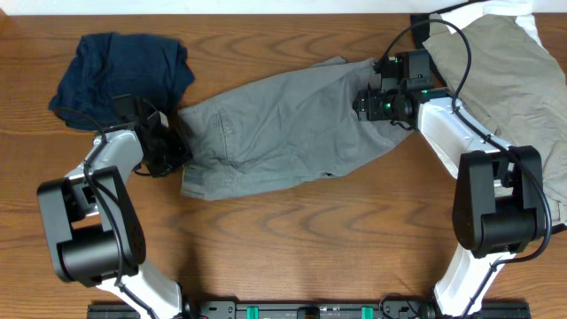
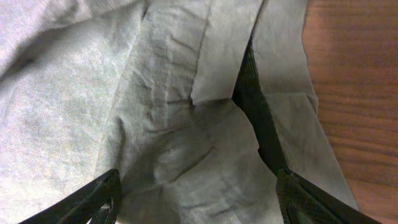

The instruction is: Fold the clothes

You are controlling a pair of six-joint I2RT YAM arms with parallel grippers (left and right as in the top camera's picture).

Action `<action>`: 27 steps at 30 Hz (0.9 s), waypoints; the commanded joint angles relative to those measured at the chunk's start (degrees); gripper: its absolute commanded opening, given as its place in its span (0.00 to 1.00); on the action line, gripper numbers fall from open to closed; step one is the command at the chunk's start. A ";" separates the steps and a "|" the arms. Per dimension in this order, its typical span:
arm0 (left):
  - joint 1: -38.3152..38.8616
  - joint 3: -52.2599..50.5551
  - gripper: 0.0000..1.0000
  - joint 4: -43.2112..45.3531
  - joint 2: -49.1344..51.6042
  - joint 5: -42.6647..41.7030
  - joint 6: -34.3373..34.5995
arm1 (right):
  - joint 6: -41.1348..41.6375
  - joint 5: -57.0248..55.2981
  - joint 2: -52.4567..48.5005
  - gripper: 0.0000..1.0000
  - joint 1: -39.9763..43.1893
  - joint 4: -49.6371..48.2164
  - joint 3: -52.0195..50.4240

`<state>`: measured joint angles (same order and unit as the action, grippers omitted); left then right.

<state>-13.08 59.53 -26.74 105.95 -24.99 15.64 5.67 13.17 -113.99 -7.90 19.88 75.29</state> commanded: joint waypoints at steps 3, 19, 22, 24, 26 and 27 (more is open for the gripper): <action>0.13 -1.22 0.06 -3.56 -8.96 4.50 -0.37 | 3.37 2.71 -0.50 0.76 -0.83 0.90 0.76; 0.13 5.38 0.06 -14.45 -19.06 8.15 -5.53 | 7.98 3.80 -2.91 0.01 -2.27 0.72 0.72; 0.13 9.01 0.06 -17.57 -19.06 8.20 -6.91 | 9.01 3.82 -4.98 0.01 -2.58 0.02 0.72; 0.13 11.93 0.06 -20.39 -19.06 9.29 -7.30 | 9.55 3.85 -6.08 0.01 -2.56 -0.52 0.72; 0.13 14.49 0.06 -22.77 -19.06 11.08 -7.56 | 9.53 3.82 -6.67 0.01 -2.56 -0.68 0.72; 0.13 15.54 0.06 -23.67 -19.06 11.61 -7.74 | 9.53 3.82 -6.69 0.01 -2.56 -0.74 0.72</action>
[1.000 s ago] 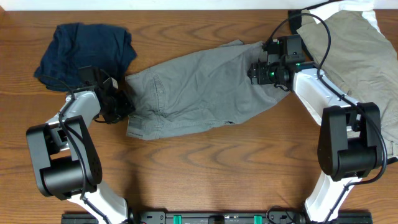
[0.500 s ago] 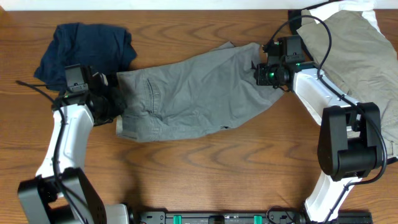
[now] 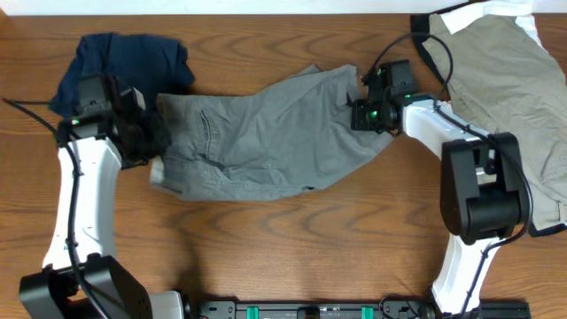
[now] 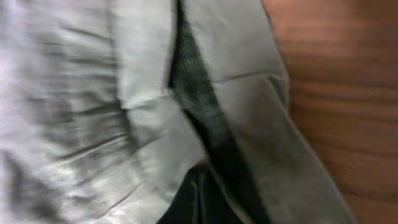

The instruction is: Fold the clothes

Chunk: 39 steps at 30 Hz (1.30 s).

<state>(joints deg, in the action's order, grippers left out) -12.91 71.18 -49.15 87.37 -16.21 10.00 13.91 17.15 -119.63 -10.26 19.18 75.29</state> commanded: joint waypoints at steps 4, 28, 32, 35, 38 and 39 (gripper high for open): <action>-0.04 6.97 0.06 -2.91 -0.48 2.80 -2.49 | 1.29 -0.13 -1.14 0.01 -0.20 -0.13 0.72; 24.13 8.09 0.06 24.35 9.01 0.37 12.66 | 1.31 1.16 -1.14 0.01 -0.22 1.11 0.72; 28.22 8.09 0.06 28.79 10.49 0.37 12.85 | 1.31 1.16 -1.14 0.01 -0.22 1.25 0.72; 31.30 8.09 0.06 31.78 11.47 0.39 13.05 | 1.31 1.16 -1.14 0.01 -0.22 1.29 0.72; 34.01 8.09 0.06 34.21 12.02 0.42 13.03 | 1.31 1.16 -1.14 0.01 -0.22 1.42 0.72; 34.71 8.09 0.06 34.91 12.26 0.42 13.00 | 1.31 1.16 -1.14 0.01 -0.22 1.42 0.72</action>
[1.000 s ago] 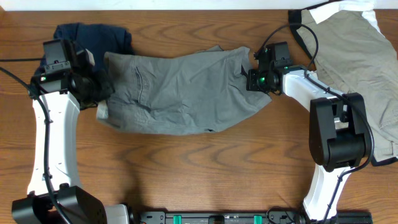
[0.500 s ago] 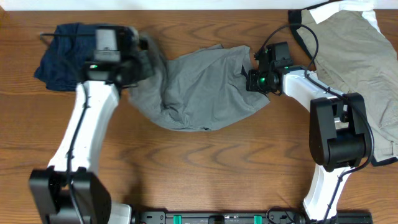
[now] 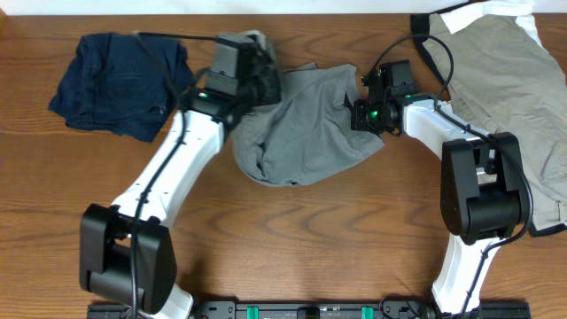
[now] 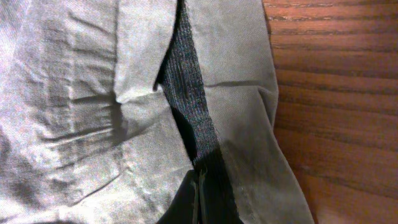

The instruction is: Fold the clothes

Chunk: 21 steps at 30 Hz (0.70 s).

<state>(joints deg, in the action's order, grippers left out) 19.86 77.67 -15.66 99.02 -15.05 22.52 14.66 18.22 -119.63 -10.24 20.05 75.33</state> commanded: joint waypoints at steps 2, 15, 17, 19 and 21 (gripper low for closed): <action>3.30 1.60 0.06 2.80 1.11 -0.72 0.50 | 0.57 0.09 -1.14 0.01 -0.24 0.55 0.68; 10.10 1.60 0.06 9.40 9.90 -0.76 0.57 | 0.57 0.09 -1.14 0.01 -0.22 0.85 0.68; 11.21 1.60 0.17 10.03 10.34 -0.76 0.52 | 0.57 0.09 -1.14 0.01 -0.20 0.70 0.70; 11.89 1.60 0.53 10.49 10.29 -0.66 0.48 | 0.59 0.37 -1.11 0.01 -0.04 0.11 0.70; 11.61 1.77 0.74 10.54 9.77 -0.68 0.44 | 0.57 1.97 -0.81 0.01 0.52 -0.66 0.76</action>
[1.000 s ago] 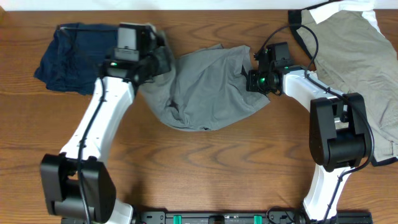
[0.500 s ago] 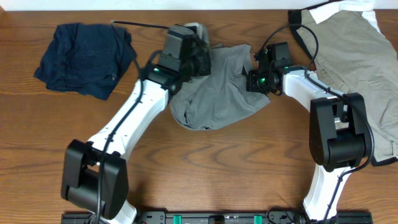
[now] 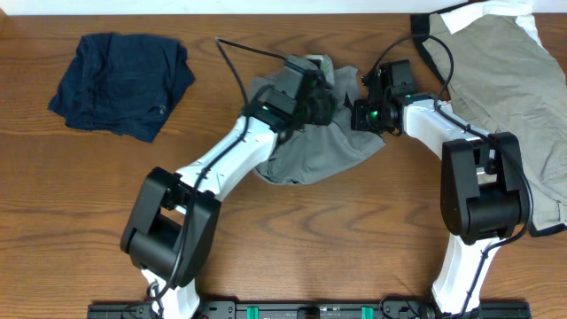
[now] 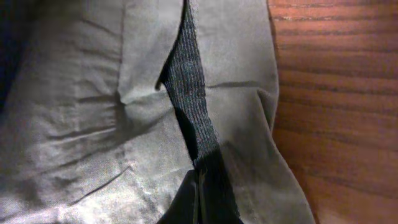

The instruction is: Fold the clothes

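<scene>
A grey garment (image 3: 310, 146) lies doubled over on itself at the middle of the table. My left gripper (image 3: 321, 105) reaches across it from the left, shut on its carried-over end, right beside my right gripper (image 3: 361, 111). The right wrist view shows my right gripper (image 4: 199, 190) shut on the grey garment (image 4: 93, 124), beside a dark ribbed strip (image 4: 189, 93) that runs between two flaps. A shadow falls on the cloth at that view's left edge.
A crumpled navy garment (image 3: 120, 71) lies at the far left. A beige garment (image 3: 505, 80) is heaped at the far right, with a black cable (image 3: 443, 40) looping over it. Bare wood (image 4: 336, 93) shows right of the grey cloth.
My left gripper has moved further right with the grey end, from above the garment's left part to right beside my right gripper. The bundle is narrower. My right gripper has not moved.
The grey garment lay stretched out, my left gripper at its left end and my right gripper open over its right end. Then the right gripper was shut on that end. The left end was then lifted over the middle, and now sits by the right end.
</scene>
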You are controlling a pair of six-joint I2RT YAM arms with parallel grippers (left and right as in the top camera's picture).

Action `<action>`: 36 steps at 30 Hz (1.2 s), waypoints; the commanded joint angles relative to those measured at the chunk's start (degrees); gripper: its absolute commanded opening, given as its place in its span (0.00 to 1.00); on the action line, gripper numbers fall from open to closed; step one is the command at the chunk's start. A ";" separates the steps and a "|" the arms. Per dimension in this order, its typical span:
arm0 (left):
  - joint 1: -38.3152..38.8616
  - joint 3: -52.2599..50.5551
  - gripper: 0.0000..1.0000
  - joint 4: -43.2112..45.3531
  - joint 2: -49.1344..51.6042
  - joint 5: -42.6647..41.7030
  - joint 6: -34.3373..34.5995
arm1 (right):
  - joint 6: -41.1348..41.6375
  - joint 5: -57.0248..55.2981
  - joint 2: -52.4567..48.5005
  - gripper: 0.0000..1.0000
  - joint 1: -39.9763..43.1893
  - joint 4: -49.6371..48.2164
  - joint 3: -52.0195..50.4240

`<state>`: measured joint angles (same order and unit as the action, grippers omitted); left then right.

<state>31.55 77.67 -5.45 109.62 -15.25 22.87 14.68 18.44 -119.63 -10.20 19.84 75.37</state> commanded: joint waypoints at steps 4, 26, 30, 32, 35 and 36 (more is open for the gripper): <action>-2.97 3.45 0.91 -3.63 -3.32 -0.59 -0.07 | 0.52 6.51 1.62 0.01 2.40 -1.05 0.85; -21.73 6.84 0.98 -26.71 -24.65 7.39 -8.70 | -8.35 11.58 13.44 0.61 -4.42 -6.40 0.94; -23.41 6.84 0.98 -30.12 -23.89 7.65 -13.94 | -18.75 8.57 13.44 0.71 -8.00 -7.67 0.94; -23.98 6.82 0.98 -30.99 -23.80 7.89 -15.50 | -22.86 5.66 13.22 0.75 -9.42 -7.67 0.94; -24.55 6.80 0.98 -31.26 -23.80 8.76 -15.85 | -28.57 3.04 12.57 0.78 -10.97 -7.65 0.94; -24.63 6.80 0.98 -31.26 -23.80 8.92 -15.85 | -29.75 2.49 12.31 0.78 -11.28 -7.67 0.94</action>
<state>7.49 84.31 -36.40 85.71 -8.08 9.89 -6.00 24.67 -106.06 -20.56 12.32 75.99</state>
